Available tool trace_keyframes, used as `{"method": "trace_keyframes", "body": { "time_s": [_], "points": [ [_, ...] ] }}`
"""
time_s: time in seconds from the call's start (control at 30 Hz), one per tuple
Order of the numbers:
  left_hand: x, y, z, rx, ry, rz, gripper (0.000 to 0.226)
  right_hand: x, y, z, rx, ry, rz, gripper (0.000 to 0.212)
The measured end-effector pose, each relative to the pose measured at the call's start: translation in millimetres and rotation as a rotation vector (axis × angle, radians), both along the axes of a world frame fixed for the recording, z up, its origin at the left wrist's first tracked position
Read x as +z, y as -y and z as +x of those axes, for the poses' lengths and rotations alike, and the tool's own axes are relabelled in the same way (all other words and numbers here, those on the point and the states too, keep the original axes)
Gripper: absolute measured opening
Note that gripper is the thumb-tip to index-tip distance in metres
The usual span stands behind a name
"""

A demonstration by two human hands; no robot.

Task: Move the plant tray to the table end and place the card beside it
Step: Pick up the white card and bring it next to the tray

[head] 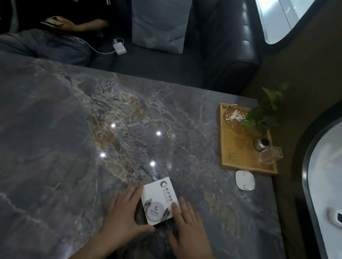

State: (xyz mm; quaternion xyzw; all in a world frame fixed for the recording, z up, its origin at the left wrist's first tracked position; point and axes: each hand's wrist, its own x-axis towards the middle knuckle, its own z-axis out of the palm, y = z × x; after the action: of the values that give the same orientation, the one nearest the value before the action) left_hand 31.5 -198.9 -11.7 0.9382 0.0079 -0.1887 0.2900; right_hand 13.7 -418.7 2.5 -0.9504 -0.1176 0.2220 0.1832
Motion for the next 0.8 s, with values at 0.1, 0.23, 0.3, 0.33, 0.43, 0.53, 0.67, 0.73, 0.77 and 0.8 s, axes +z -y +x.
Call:
{"method": "trace_keyframes", "body": {
  "time_s": [0.1, 0.23, 0.3, 0.33, 0.43, 0.53, 0.67, 0.73, 0.77, 0.8],
  "points": [
    [-6.6, -3.0, -0.4, 0.002, -0.01, -0.02, 0.127, -5.0, -0.6, -0.6, 0.006, -0.054, -0.005, 0.08],
    [-4.1, -3.3, 2.0, 0.015, 0.017, -0.067, 0.119, -9.5, 0.0, 4.1, 0.004, -0.092, -0.006, 0.08],
    [0.7, -1.6, 3.6, 0.017, 0.026, -0.088, 0.115, -9.8, -0.5, 6.4, 0.001, -0.104, 0.01, 0.078],
    [2.9, -0.5, 4.2, 0.016, 0.024, -0.092, 0.115, -9.1, -0.7, 7.0, -0.003, -0.115, 0.015, 0.076],
    [8.9, 2.7, 6.9, 0.002, 0.011, -0.078, 0.118, -7.1, -1.4, 8.0, -0.035, -0.144, 0.031, 0.07],
    [11.1, 5.2, 11.0, -0.008, 0.005, -0.071, 0.115, -7.7, -1.4, 8.2, -0.045, -0.164, 0.041, 0.07],
    [12.4, 6.9, 13.4, -0.021, -0.003, -0.06, 0.119, -7.1, 0.6, 9.5, -0.053, -0.178, 0.074, 0.072],
    [13.7, 8.7, 13.4, -0.007, -0.004, -0.075, 0.116, -6.0, 0.4, 9.8, -0.056, -0.18, 0.094, 0.071],
    [14.0, 9.8, 13.3, 0.005, 0.003, -0.086, 0.113, -6.1, 0.4, 9.8, -0.063, -0.184, 0.103, 0.071],
    [14.2, 11.1, 13.4, 0.021, 0.009, -0.099, 0.108, -5.9, 0.5, 10.0, -0.072, -0.191, 0.112, 0.071]
  ]
}}
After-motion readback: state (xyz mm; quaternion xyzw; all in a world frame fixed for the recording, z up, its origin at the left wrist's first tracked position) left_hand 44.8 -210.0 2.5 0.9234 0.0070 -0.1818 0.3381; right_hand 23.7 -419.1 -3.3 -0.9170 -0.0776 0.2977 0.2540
